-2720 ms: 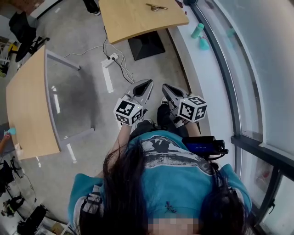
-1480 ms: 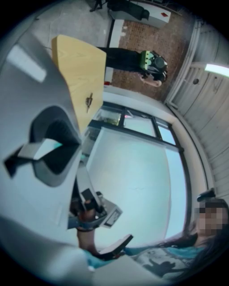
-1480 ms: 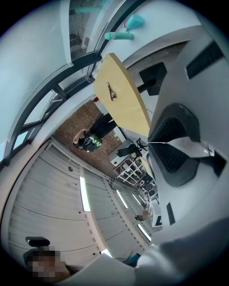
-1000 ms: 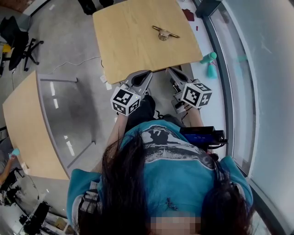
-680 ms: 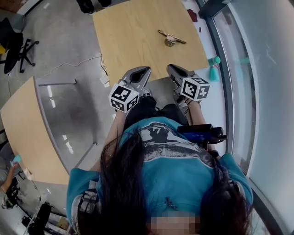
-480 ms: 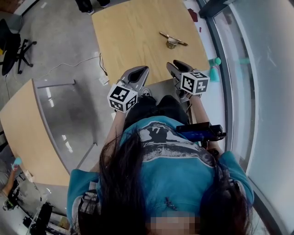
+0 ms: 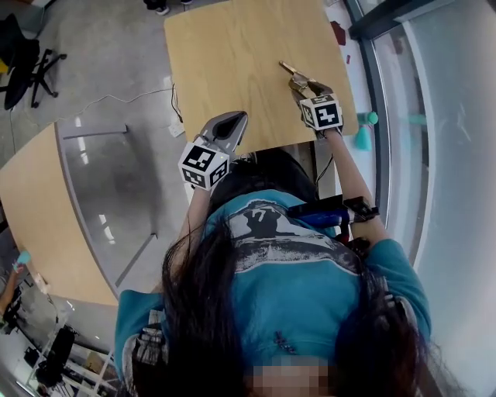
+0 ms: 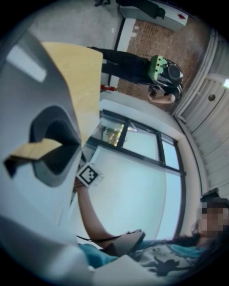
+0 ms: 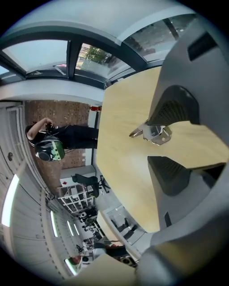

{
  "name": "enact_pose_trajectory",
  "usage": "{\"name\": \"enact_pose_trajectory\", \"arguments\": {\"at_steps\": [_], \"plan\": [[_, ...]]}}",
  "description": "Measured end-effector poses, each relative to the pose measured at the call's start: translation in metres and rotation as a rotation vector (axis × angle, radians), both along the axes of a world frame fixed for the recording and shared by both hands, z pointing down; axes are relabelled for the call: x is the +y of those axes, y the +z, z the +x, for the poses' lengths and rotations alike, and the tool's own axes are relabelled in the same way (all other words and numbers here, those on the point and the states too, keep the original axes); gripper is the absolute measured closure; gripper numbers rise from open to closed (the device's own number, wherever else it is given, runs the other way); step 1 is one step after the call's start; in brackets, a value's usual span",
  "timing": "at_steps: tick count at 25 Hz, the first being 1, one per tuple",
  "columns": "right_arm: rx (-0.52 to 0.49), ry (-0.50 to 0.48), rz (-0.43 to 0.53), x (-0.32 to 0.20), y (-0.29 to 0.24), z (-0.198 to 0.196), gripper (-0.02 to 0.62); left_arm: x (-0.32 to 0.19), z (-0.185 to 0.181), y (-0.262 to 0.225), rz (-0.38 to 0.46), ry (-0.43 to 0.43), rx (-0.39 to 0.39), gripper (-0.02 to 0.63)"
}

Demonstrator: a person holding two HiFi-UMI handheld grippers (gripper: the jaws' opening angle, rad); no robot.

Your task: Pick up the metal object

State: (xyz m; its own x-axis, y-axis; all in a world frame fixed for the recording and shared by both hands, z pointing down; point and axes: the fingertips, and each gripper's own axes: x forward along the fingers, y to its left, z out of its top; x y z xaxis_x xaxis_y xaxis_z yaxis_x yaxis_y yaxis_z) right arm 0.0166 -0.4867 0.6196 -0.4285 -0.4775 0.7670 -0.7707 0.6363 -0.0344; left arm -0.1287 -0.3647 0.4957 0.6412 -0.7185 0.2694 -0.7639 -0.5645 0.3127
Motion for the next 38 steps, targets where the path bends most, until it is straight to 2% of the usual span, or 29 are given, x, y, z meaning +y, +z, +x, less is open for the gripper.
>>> {"name": "enact_pose_trajectory", "arguments": {"at_steps": [5,11,16,19,22,25,32,38], "plan": [[0.112,-0.095,-0.03,-0.021,0.025,-0.017,0.402,-0.022,-0.02,-0.007,-0.005,-0.076,-0.002,0.607],[0.383,-0.285,0.04,-0.041,0.055,-0.008,0.402,-0.046,-0.018,-0.002,-0.023,-0.127,-0.012,0.607],[0.398,-0.296,0.028,-0.041,0.063,-0.006,0.405,-0.048,-0.018,-0.002,-0.032,-0.139,-0.016,0.607],[0.403,-0.317,0.024,-0.041,0.058,-0.01,0.445,-0.048,-0.019,0.0,-0.039,-0.145,-0.015,0.607],[0.364,-0.317,-0.015,-0.042,0.054,-0.011,0.471,-0.05,-0.016,0.003,-0.042,-0.148,-0.017,0.607],[0.287,-0.264,-0.065,-0.039,0.047,-0.011,0.479,-0.051,-0.013,0.002,-0.038,-0.146,-0.016,0.607],[0.027,-0.041,-0.184,-0.02,0.025,-0.016,0.492,-0.043,-0.018,-0.001,-0.03,-0.14,-0.011,0.607],[-0.187,0.118,-0.25,0.003,0.002,-0.021,0.495,-0.025,-0.019,-0.004,-0.016,-0.11,-0.004,0.607]]}}
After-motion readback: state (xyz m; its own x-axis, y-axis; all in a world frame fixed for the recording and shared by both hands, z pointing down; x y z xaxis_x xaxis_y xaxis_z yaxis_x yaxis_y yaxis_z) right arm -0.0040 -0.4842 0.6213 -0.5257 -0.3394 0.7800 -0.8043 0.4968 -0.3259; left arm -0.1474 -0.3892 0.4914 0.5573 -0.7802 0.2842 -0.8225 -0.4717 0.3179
